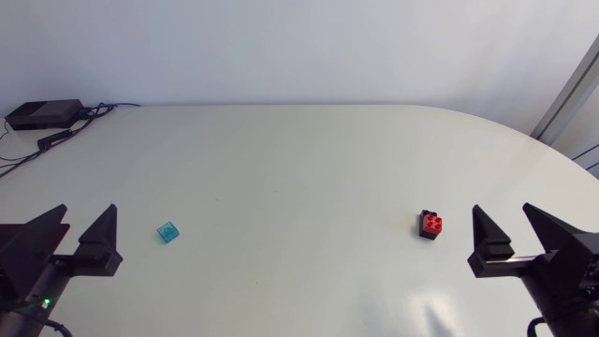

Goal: Sort duplo bricks by size, large to the right and small to the left

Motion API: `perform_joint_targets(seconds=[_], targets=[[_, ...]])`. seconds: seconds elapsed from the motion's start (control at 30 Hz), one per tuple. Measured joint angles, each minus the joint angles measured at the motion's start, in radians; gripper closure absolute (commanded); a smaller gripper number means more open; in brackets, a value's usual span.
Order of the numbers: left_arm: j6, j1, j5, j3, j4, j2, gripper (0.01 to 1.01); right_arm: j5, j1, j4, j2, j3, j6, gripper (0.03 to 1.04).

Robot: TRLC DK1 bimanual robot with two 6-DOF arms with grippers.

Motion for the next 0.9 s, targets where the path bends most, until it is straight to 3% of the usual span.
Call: perform_joint_targets(seconds=[0.23,0.5,0.73,0.9], targets=[[-0.001,-0.016,0.000,0.089,-0.020,0.074,0.056,0.000,0.008,-0.014,0.017,0.023,0.000,0.07],[-0.030,-0.061,-0.004,0.222,-0.077,0.283,0.057,0.000,0.008,-0.019,0.216,0.146,0.000,0.07],[-0.031,-0.117,-0.036,0.451,-0.299,0.588,0.072,0.000,0.028,-0.035,0.448,0.275,0.043,0.07],[0.036,-0.134,-0.022,0.629,-0.445,0.857,0.070,-0.001,0.028,-0.074,0.628,0.367,0.108,0.07]])
